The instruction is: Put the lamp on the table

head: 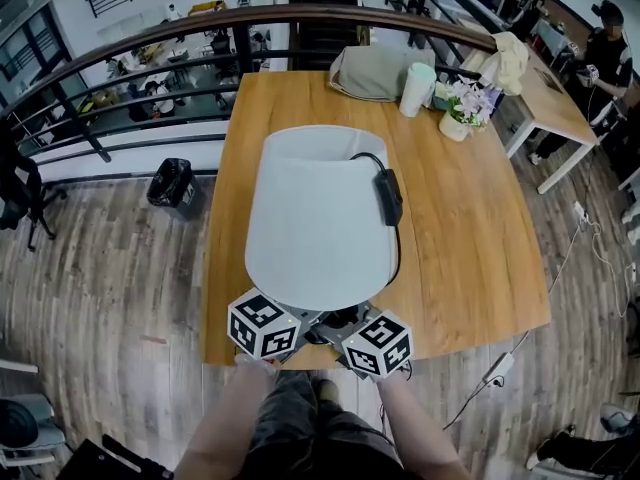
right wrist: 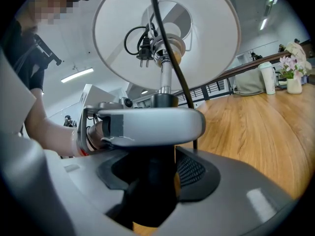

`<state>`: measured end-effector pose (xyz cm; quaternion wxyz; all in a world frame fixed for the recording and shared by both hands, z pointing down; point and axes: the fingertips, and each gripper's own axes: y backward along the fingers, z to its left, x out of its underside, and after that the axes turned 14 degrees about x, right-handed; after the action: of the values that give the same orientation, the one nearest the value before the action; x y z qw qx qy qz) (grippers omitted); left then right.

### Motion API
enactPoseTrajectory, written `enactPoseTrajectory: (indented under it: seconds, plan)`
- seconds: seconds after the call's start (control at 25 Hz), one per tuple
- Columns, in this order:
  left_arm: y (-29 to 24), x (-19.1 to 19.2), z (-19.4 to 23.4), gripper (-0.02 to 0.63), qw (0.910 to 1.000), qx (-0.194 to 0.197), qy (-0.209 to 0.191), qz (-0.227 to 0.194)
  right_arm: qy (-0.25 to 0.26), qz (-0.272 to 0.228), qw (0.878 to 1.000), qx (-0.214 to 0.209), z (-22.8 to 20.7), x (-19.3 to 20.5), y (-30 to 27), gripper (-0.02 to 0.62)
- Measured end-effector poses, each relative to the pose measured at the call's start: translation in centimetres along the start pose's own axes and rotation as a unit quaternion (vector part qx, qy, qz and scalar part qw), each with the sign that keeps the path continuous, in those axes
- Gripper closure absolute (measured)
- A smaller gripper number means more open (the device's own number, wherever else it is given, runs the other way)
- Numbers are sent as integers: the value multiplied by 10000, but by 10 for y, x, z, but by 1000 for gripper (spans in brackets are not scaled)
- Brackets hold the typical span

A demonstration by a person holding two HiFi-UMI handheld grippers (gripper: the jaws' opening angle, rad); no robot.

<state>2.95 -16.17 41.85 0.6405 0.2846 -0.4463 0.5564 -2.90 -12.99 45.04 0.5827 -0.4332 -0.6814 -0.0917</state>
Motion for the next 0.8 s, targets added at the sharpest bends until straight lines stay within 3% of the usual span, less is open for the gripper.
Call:
enactPoseTrajectory:
  seconds: [0.8]
  plan:
    - [-40,-30,89,486,9991,381,43,162,-172,-84,9988,455,-80,-35,-59,360]
